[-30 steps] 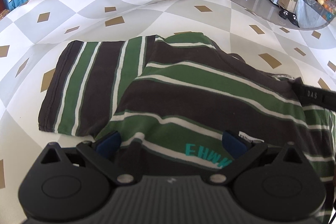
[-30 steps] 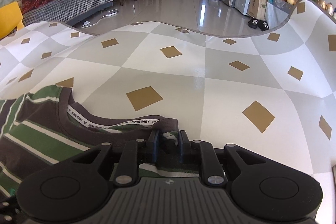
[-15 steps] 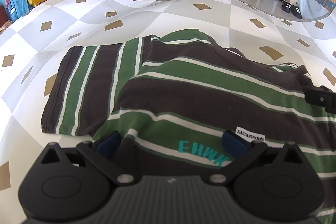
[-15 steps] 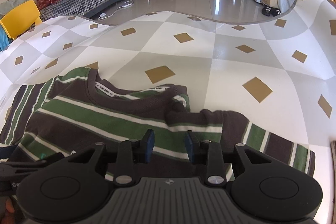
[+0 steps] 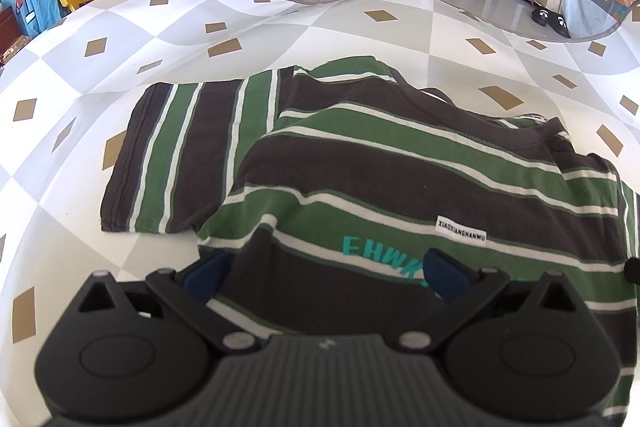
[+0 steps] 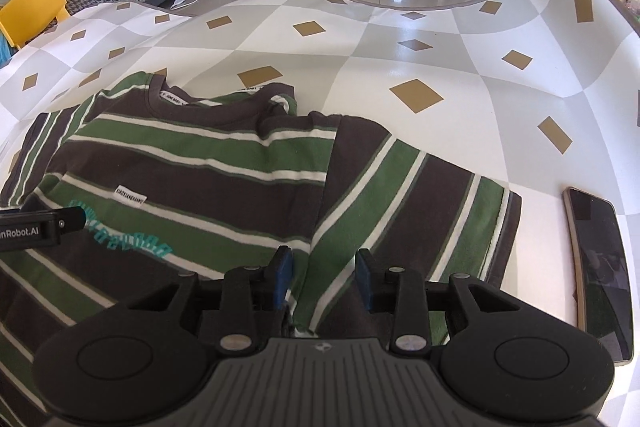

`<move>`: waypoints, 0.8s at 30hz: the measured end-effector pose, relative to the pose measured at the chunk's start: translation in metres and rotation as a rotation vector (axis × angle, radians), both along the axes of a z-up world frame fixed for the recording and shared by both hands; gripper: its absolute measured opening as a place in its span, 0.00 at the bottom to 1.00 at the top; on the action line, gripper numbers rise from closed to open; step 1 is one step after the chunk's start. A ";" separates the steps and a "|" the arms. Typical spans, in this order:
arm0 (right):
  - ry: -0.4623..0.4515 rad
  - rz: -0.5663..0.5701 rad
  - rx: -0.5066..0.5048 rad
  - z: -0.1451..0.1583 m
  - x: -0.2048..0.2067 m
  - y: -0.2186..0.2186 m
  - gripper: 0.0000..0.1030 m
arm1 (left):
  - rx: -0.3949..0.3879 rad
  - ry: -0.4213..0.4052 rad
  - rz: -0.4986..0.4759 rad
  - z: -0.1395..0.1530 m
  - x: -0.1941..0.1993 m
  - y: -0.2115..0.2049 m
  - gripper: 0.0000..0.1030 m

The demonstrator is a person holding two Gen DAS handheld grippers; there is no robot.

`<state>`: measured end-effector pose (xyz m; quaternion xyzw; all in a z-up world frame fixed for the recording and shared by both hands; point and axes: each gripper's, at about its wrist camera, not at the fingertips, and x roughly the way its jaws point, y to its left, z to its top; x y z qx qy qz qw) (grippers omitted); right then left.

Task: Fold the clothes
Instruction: 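Lay the shirt flat on the mat with the right gripper and release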

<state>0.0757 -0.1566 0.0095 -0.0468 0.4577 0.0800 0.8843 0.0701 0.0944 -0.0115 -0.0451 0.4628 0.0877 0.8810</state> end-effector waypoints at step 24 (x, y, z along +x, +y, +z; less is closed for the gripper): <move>-0.069 -0.168 -0.085 -0.017 0.032 -0.040 0.39 | 0.024 0.014 -0.140 -0.015 0.005 -0.056 1.00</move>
